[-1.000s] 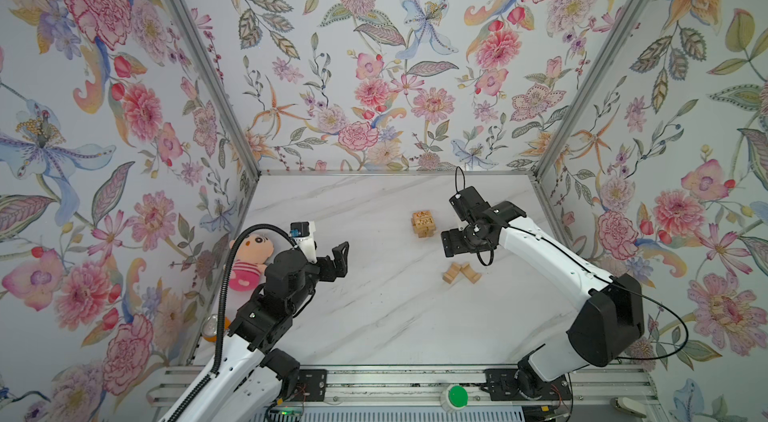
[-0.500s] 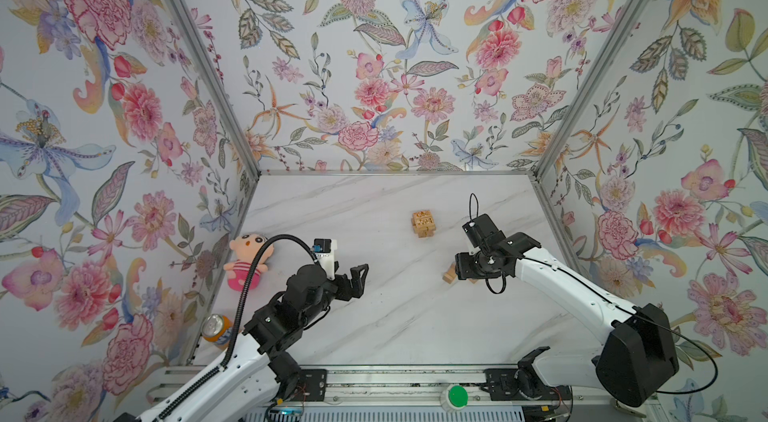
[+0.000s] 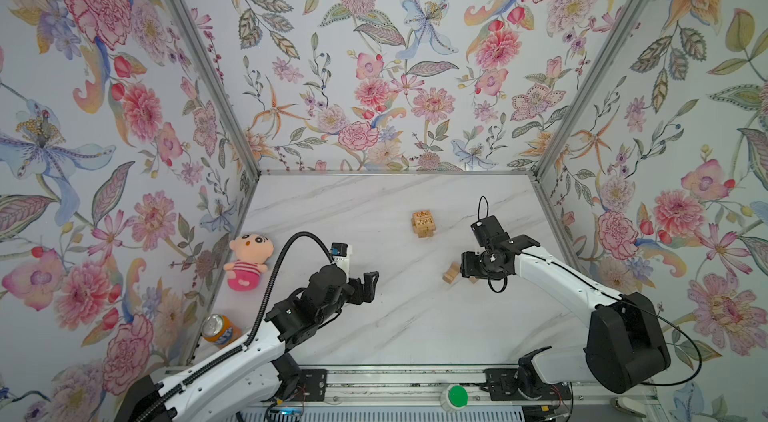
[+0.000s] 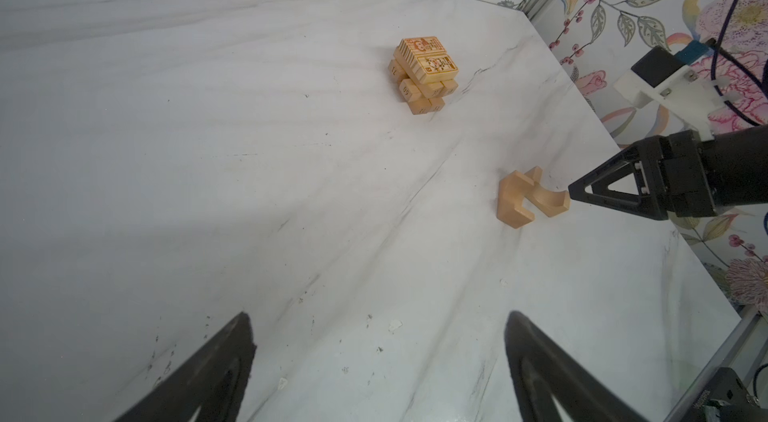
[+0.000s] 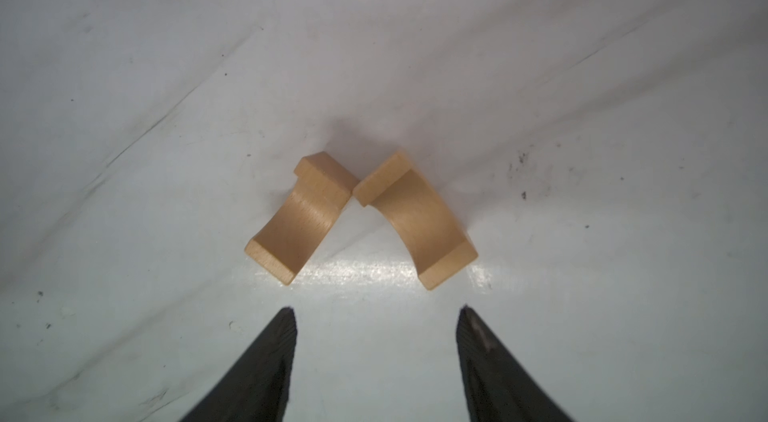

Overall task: Build the wood block tower
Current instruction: 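Move the right gripper over the two plain wooden arch blocks nearer the robot, then lower the open right gripper around one wooden arch block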

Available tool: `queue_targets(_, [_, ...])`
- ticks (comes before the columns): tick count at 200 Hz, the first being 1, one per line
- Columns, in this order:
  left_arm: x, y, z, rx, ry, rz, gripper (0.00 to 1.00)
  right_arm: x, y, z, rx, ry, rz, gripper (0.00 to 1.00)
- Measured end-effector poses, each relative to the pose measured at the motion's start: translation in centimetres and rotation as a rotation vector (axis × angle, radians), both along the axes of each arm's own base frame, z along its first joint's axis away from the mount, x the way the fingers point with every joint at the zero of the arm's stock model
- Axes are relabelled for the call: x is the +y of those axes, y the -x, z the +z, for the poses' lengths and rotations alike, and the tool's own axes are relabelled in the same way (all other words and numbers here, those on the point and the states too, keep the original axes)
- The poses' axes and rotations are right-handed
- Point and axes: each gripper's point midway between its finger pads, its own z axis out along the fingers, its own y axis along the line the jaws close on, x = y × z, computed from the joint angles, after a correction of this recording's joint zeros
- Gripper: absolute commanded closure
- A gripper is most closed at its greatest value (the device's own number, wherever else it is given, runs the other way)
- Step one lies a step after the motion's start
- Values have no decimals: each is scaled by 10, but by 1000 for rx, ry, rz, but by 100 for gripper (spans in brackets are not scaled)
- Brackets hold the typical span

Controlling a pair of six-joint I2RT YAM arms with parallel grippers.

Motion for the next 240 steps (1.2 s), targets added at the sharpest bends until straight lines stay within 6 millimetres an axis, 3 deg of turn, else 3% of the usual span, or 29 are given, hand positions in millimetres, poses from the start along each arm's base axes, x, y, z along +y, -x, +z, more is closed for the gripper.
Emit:
queue_targets(26, [-3,-3,-5,7,-33,-7,3,-8,-5,-19,51,15,-20,37])
queue_targets(67, [-10,-15,5,-22,-68,-16,2,-14,-7,-41,117,34,-22,38])
queue_targets(110, [-17,-23,15,-48,-92,-28,2,-13,-14,-46,126,35,-9,39])
queue_targets(164, [-15,-26,16,-66,-116,-22,2,-13,-15,-54,142,47,11,53])
queue_targets(240, [-12,-27,22,-82,-112,-14,2,-20,-18,-54,142,46,-12,58])
